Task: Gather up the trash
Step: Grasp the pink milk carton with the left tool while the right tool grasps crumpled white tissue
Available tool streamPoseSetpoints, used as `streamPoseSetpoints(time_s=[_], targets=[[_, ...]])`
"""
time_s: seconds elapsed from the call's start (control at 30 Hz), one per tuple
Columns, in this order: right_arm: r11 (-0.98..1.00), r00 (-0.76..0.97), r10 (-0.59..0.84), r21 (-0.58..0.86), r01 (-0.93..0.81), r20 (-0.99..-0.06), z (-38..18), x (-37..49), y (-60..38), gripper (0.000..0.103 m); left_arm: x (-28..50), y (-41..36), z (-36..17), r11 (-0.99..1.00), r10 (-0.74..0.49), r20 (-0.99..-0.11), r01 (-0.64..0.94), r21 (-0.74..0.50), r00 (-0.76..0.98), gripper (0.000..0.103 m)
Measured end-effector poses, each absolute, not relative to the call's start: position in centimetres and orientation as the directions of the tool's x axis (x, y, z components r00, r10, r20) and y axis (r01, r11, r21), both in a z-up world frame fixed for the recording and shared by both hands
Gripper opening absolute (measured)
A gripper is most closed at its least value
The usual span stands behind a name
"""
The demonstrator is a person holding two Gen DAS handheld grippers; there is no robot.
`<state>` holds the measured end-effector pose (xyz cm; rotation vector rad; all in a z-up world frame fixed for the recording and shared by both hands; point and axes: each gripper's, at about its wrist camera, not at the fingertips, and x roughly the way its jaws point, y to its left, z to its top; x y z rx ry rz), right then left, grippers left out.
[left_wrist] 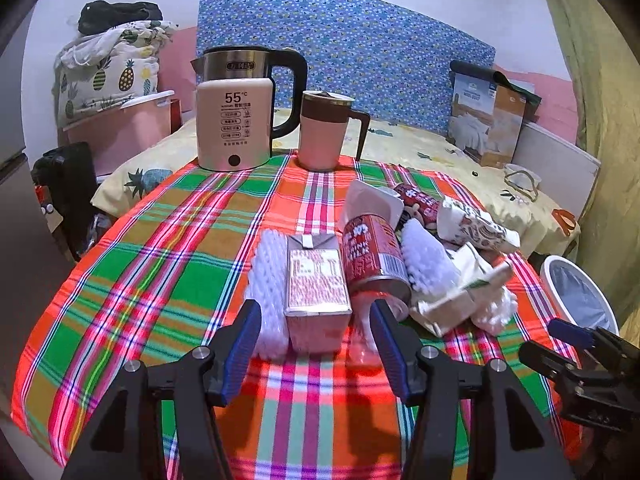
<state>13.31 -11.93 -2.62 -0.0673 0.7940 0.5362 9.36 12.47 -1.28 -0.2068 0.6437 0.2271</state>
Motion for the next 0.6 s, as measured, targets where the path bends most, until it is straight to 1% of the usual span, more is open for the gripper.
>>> streamPoseSetpoints(time_s=[0.13, 0.3, 0.33, 0.37, 0.4, 0.43, 0.47, 0.53, 0.57, 0.6], targets=[[0.857, 0.552, 0.438, 0.145, -0.494, -0.71, -3.3, 14.6, -11.1, 0.066, 10.4, 12.9, -1.7, 0.956, 0.141, -0.622, -0.27, -0.118, 0.77, 0.057], [0.846, 0.514, 0.466, 0.19, -0.499, -0.72, -3.8, 15.6, -10.8, 0.058, 11.5, 13.2, -2.3, 0.958, 0.134, -0.628, -0.263, -0.117, 0.767, 0.057], [0.841, 0.506, 0.476, 0.204, -0.501, -0.719, -3.8, 15.6, -10.8, 0.054, 11.7, 13.3, -2.4, 0.957, 0.132, -0.628, -0.264, -0.121, 0.767, 0.054], [0.839, 0.501, 0.48, 0.208, -0.503, -0.72, -3.7, 15.8, -10.7, 0.046, 11.8, 13.3, -2.4, 0.957, 0.13, -0.628, -0.264, -0.125, 0.767, 0.047], [0.835, 0.492, 0.486, 0.217, -0.507, -0.722, -3.7, 15.8, -10.6, 0.042, 11.9, 13.3, -2.5, 0.956, 0.13, -0.629, -0.265, -0.125, 0.767, 0.043], [0.831, 0.486, 0.491, 0.221, -0.51, -0.723, -3.8, 15.8, -10.6, 0.037, 12.0, 13.3, -2.6, 0.955, 0.135, -0.63, -0.269, -0.121, 0.765, 0.037], [0.829, 0.484, 0.493, 0.223, -0.513, -0.723, -3.7, 15.7, -10.5, 0.032, 12.0, 13.3, -2.6, 0.955, 0.138, -0.63, -0.272, -0.121, 0.764, 0.037], [0.829, 0.488, 0.494, 0.221, -0.514, -0.72, -3.7, 15.8, -10.6, 0.028, 11.8, 13.2, -2.6, 0.954, 0.136, -0.627, -0.273, -0.127, 0.767, 0.037], [0.831, 0.49, 0.493, 0.221, -0.511, -0.719, -3.7, 15.8, -10.7, 0.024, 11.7, 13.2, -2.5, 0.953, 0.134, -0.626, -0.272, -0.13, 0.768, 0.037], [0.834, 0.495, 0.489, 0.218, -0.507, -0.718, -3.7, 15.5, -11.0, 0.023, 11.5, 13.2, -2.4, 0.953, 0.133, -0.624, -0.272, -0.132, 0.77, 0.037]])
